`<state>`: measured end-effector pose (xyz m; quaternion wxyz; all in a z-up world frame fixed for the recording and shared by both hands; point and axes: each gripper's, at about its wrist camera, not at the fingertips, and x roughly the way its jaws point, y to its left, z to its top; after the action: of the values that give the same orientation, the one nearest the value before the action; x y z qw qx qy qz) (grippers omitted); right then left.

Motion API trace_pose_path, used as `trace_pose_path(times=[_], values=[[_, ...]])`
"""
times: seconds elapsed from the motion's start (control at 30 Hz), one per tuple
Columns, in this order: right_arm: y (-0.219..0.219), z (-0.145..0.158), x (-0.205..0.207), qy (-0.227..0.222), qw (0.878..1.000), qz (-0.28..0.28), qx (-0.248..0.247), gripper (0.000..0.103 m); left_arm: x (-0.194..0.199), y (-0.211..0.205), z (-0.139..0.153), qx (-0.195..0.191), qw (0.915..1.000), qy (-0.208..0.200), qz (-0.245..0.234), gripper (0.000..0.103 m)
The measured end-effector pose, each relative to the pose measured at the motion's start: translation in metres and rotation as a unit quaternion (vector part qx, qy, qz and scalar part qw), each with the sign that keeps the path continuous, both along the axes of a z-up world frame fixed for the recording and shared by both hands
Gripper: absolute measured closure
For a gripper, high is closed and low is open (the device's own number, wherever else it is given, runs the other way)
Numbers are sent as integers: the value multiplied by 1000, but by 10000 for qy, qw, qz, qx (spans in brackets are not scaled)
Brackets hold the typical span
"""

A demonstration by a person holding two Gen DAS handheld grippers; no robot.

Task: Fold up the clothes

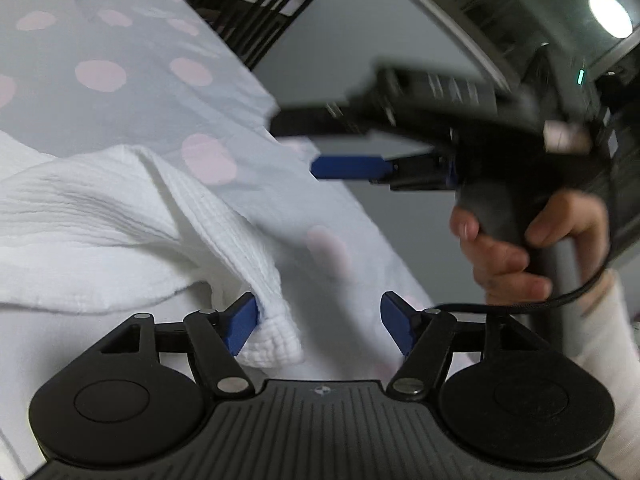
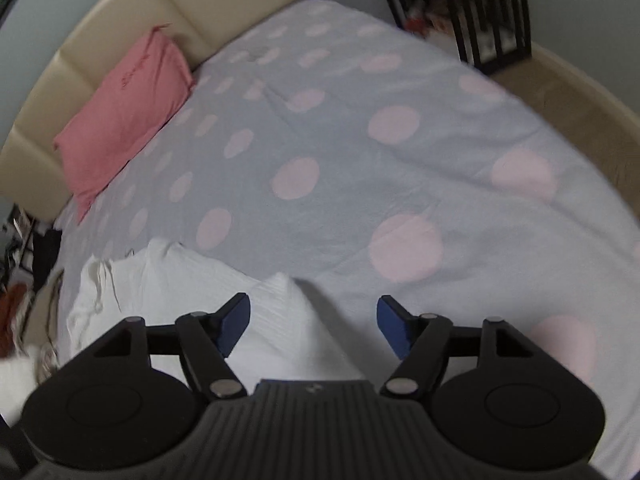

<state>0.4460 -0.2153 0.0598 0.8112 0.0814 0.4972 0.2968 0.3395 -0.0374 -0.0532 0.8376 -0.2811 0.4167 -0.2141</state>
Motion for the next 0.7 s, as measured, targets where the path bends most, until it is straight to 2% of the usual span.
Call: trace_pose_path(times=[0.03, 0.1, 0.17, 0.2, 0.33, 0.4, 0.5, 0.6, 0.7], values=[[-5, 2, -6, -61, 10000, 67, 14, 30, -3, 0, 3, -96, 9999, -51, 26, 30], [-14, 4, -20, -203, 9995, 228, 12, 28, -4, 0, 8, -314, 9994, -101, 88, 29], [-21, 3, -34, -331, 9987, 372, -58, 28, 0, 3, 8, -414, 9991, 51, 121, 29], [-23, 2, -42, -379, 9983, 427, -145, 28, -8, 16, 16, -396, 9990, 182, 121, 29], [-45, -8, -65, -306, 9994, 89, -93, 29, 33, -9, 25, -213, 9988, 277, -348, 30], [-62, -12, -66, -247, 9996, -105, 73, 30, 44, -23, 30, 29, 9987, 193, -480, 30], [-88, -17, -67, -158, 9986, -395, 321, 29, 30, -28, 40, 405, 9982, -12, -434, 30], [-109, -22, -70, -147, 9971, -564, 489, 29, 5, -11, 50, 702, 9974, -106, -130, 30], [-103, -27, -77, -496, 9980, -241, 306, 29, -35, 5, 61, 1523, 9877, -228, 287, 30]])
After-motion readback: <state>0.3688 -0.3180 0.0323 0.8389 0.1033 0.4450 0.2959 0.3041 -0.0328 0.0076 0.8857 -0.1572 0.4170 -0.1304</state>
